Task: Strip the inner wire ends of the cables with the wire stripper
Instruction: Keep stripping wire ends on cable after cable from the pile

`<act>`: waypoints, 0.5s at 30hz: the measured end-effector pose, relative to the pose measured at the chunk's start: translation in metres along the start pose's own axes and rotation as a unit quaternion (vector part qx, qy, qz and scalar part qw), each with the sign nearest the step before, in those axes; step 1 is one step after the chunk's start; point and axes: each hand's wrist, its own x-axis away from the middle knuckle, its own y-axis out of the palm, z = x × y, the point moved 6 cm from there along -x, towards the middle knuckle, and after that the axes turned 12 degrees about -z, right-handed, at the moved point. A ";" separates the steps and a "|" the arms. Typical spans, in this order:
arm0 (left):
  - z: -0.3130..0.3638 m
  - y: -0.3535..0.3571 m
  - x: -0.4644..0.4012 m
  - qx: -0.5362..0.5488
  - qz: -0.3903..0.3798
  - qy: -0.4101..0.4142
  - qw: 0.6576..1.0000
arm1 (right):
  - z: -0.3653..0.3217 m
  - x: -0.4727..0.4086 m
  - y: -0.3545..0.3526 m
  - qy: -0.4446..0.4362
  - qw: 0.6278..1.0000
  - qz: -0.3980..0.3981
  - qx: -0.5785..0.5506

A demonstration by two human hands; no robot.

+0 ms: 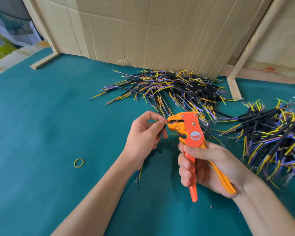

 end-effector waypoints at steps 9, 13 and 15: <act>0.001 -0.001 -0.001 -0.005 0.000 0.003 1.000 | 0.001 -0.001 0.000 0.003 1.000 0.010 0.006; 0.000 -0.001 -0.001 -0.003 -0.001 0.004 1.000 | 0.001 -0.002 -0.001 -0.006 0.999 0.027 0.019; 0.000 0.000 -0.001 -0.002 -0.004 0.003 1.000 | 0.000 -0.002 -0.005 -0.023 0.998 0.050 0.036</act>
